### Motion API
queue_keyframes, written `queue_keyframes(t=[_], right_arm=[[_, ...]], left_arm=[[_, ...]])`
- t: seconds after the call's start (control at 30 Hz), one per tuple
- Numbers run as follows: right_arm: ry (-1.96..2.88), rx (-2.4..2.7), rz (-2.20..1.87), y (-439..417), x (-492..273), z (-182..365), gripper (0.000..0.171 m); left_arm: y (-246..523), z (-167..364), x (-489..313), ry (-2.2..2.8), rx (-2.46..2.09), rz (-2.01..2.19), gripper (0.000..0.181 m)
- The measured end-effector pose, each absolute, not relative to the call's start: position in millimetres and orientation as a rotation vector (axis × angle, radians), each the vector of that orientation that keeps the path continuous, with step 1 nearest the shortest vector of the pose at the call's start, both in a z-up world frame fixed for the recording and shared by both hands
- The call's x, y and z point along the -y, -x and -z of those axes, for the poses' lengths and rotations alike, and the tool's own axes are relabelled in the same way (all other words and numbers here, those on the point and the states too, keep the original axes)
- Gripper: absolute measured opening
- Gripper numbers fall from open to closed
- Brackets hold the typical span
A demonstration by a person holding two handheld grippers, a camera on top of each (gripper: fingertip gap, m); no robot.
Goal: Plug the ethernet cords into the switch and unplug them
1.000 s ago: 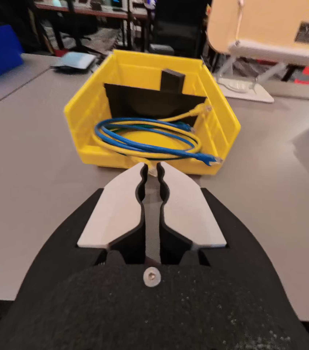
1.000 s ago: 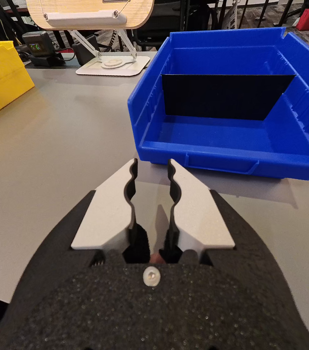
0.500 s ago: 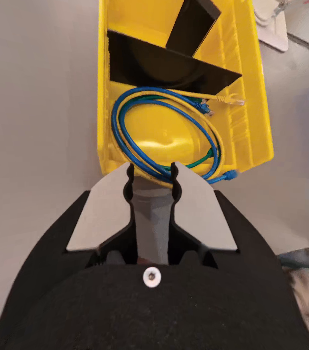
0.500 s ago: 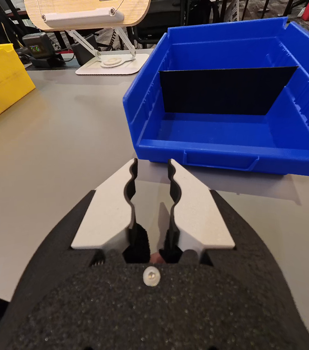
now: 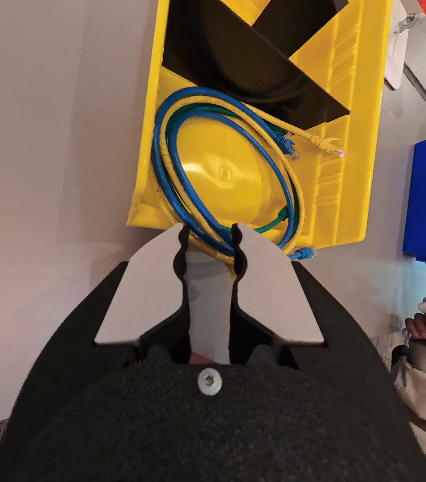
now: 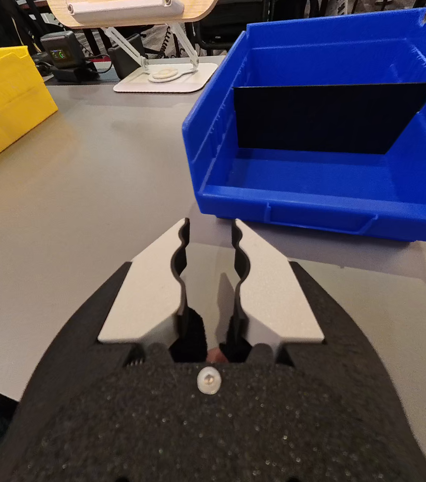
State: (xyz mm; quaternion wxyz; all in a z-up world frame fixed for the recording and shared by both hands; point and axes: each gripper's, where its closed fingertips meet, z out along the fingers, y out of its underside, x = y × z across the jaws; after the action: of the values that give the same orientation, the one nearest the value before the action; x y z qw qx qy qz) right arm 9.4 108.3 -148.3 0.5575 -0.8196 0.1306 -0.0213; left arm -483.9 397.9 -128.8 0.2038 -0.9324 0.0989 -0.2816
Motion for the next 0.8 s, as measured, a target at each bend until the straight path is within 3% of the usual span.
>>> queue_keyframes(t=[0.7,0.8], right_arm=[[1.955,-0.266,0.048,-1,-109,150,0.031],[1.958,-0.274,0.046,-3,-109,152,0.031]], left_arm=[[475,137,-397,2.651,-0.578,0.66,0.025],[466,128,-397,2.573,-0.658,0.727,0.011]])
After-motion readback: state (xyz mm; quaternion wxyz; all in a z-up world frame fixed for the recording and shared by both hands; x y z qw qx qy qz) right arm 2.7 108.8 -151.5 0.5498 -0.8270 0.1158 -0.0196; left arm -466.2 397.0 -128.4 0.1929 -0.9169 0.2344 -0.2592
